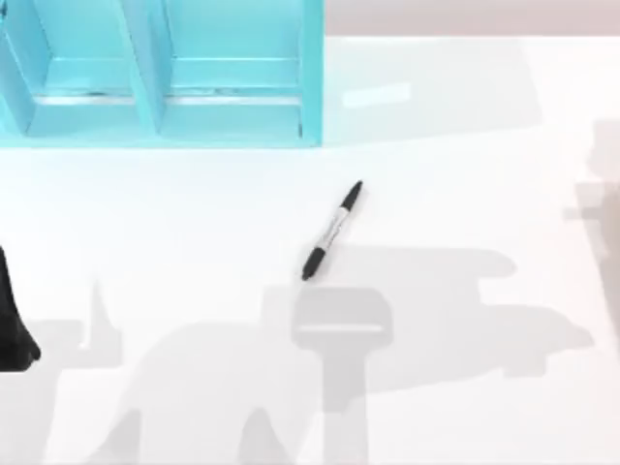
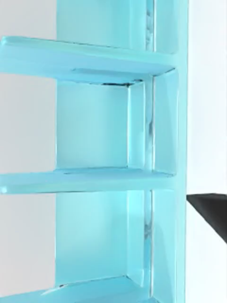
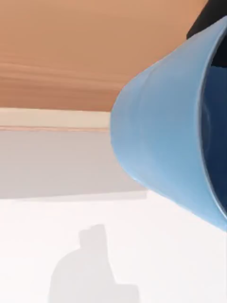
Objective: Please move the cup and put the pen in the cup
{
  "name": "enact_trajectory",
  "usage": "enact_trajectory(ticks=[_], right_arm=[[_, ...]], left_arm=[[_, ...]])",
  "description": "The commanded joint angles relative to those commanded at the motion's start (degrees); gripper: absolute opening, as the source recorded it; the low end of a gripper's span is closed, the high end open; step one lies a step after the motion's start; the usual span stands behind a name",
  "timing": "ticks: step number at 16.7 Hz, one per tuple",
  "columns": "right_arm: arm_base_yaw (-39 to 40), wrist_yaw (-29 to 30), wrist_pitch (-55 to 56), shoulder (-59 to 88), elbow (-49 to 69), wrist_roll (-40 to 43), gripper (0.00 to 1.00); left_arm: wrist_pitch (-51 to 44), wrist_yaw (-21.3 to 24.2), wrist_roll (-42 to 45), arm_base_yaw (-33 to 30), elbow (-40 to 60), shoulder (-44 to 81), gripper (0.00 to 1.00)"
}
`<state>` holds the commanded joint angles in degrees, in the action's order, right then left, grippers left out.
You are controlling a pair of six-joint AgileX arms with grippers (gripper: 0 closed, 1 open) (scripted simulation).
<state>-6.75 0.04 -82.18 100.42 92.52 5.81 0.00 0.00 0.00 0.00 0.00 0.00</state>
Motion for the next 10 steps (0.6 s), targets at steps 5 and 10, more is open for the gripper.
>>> enact_trajectory(ticks=[5, 10], right_arm=[[1.6, -0.1, -1.8, -1.2, 1.0, -1.6, 0.00], [5.1, -0.5, 0.6, 3.1, 2.3, -5.9, 0.00]], left_arm=[[0.0, 0.0, 0.0, 0.0, 0.0, 0.0, 1.00], [0.0, 0.0, 0.0, 0.0, 0.0, 0.0, 1.00]])
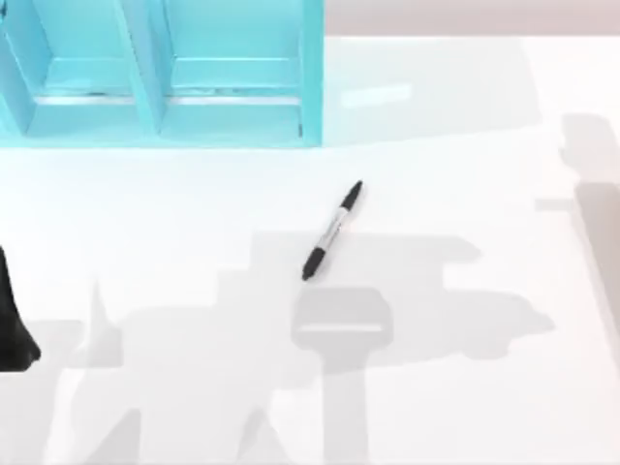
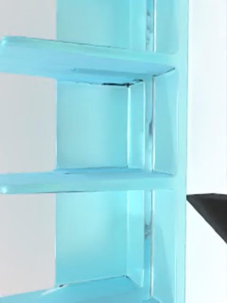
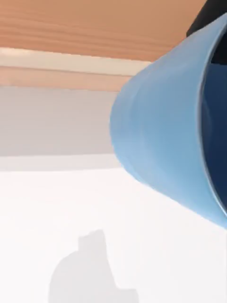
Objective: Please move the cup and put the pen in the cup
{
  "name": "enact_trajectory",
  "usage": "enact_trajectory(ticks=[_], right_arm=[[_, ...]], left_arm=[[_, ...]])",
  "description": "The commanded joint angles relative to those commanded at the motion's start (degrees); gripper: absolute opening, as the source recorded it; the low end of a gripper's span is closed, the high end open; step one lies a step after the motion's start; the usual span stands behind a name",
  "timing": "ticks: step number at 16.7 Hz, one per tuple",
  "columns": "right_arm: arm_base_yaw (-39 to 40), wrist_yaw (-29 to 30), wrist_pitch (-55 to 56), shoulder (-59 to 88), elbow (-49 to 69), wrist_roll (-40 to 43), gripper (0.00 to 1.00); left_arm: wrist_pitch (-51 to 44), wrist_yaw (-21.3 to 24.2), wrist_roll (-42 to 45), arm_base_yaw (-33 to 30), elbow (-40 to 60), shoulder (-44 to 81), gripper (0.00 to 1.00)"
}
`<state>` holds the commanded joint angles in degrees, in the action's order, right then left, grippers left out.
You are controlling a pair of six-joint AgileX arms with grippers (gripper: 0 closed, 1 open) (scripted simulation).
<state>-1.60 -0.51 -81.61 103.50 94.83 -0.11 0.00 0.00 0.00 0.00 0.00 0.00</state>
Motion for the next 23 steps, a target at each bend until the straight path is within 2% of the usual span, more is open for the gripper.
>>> enact_trajectory(ticks=[6, 8, 14, 20, 23], right_arm=[[15.7, -1.0, 9.2, 12.8, 4.5, -15.1, 0.00], [18.6, -1.4, 11.4, 15.3, 5.3, -18.0, 0.00], [19.0, -1.6, 12.0, 15.8, 5.0, -18.7, 0.00], [20.1, -1.4, 20.1, 17.9, -0.6, -19.6, 0.00], [20.3, -1.4, 20.8, 18.2, -1.1, -19.6, 0.00]], left_arm=[[0.0, 0.0, 0.0, 0.0, 0.0, 0.0, 1.00], [0.0, 0.0, 0.0, 0.0, 0.0, 0.0, 1.00], [0.0, 0.0, 0.0, 0.0, 0.0, 0.0, 1.00], [0.0, 0.0, 0.0, 0.0, 0.0, 0.0, 1.00], [0.0, 0.0, 0.0, 0.0, 0.0, 0.0, 1.00]])
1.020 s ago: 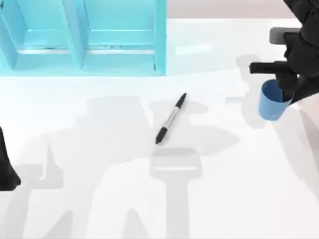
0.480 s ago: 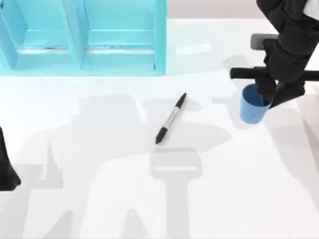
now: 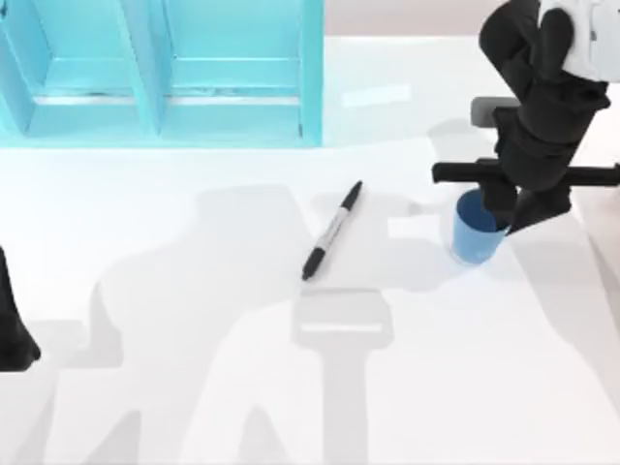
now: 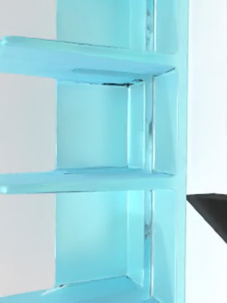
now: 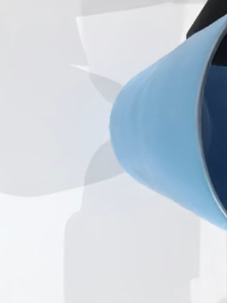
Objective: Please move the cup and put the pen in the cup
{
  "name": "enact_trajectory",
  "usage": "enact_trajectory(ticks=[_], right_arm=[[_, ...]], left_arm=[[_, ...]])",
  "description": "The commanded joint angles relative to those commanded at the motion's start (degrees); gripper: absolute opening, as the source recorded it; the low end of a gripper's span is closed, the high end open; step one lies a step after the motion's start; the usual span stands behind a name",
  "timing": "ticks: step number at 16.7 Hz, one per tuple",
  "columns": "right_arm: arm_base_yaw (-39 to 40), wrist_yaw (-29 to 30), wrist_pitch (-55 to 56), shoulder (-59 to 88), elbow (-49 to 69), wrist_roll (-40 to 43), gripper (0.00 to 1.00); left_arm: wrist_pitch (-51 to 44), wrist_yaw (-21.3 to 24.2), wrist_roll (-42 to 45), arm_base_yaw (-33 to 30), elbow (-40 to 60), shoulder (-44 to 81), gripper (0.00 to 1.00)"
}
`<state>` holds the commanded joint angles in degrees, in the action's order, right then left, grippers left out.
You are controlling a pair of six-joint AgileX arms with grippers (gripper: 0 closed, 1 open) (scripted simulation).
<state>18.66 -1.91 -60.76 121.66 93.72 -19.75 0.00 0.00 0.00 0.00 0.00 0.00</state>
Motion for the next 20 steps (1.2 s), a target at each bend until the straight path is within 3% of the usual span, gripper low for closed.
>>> enact_trajectory(ticks=[1, 14, 20], right_arm=[[0.0, 0.0, 0.0, 0.0, 0.0, 0.0, 0.00], [0.0, 0.0, 0.0, 0.0, 0.0, 0.0, 0.98], [0.0, 0.0, 0.0, 0.0, 0.0, 0.0, 1.00]], left_arm=[[0.0, 0.0, 0.0, 0.0, 0.0, 0.0, 1.00], [0.0, 0.0, 0.0, 0.0, 0.0, 0.0, 1.00], [0.0, 0.0, 0.0, 0.0, 0.0, 0.0, 1.00]])
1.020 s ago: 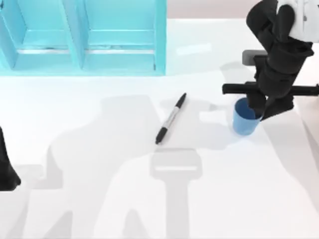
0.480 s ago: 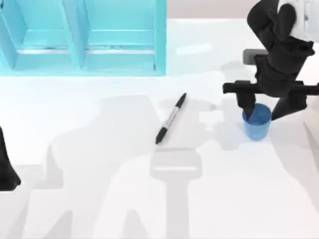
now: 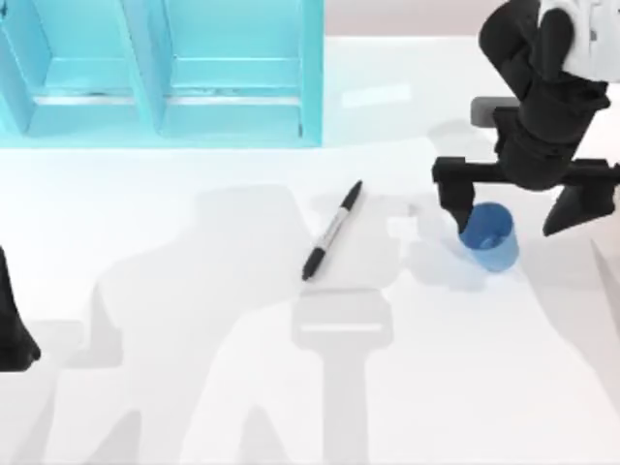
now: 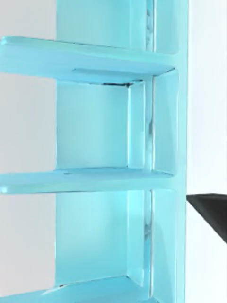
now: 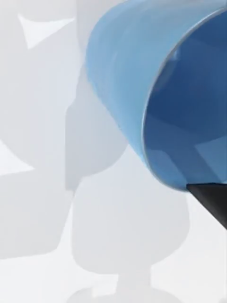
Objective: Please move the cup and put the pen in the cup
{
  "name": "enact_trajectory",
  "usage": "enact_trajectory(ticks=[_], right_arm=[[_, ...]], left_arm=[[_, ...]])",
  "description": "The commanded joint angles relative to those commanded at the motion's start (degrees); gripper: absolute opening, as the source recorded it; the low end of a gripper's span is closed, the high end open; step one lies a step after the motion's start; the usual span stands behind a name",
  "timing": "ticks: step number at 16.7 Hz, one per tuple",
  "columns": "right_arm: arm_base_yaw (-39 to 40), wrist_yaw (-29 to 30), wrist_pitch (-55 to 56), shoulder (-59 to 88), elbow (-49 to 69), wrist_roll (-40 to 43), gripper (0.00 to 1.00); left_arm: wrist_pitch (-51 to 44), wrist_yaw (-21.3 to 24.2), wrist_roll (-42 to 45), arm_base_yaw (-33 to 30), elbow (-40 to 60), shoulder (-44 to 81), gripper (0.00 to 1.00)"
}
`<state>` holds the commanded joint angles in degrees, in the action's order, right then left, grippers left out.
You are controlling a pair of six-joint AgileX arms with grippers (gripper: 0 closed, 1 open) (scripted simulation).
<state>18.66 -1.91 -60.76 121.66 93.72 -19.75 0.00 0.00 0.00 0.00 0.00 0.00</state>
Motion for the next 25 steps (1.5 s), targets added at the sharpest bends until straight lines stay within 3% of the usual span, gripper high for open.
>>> enact_trajectory(ticks=[7, 17, 25], right_arm=[[-0.3, -0.1, -4.1, 0.8, 4.1, -0.1, 1.00], [-0.5, 0.1, -34.1, 2.8, 36.9, 0.2, 1.00], [-0.1, 0.0, -35.5, 2.9, 38.8, -0.6, 1.00]], left_arm=[[0.0, 0.0, 0.0, 0.0, 0.0, 0.0, 1.00], [0.0, 0.0, 0.0, 0.0, 0.0, 0.0, 1.00], [0.0, 0.0, 0.0, 0.0, 0.0, 0.0, 1.00]])
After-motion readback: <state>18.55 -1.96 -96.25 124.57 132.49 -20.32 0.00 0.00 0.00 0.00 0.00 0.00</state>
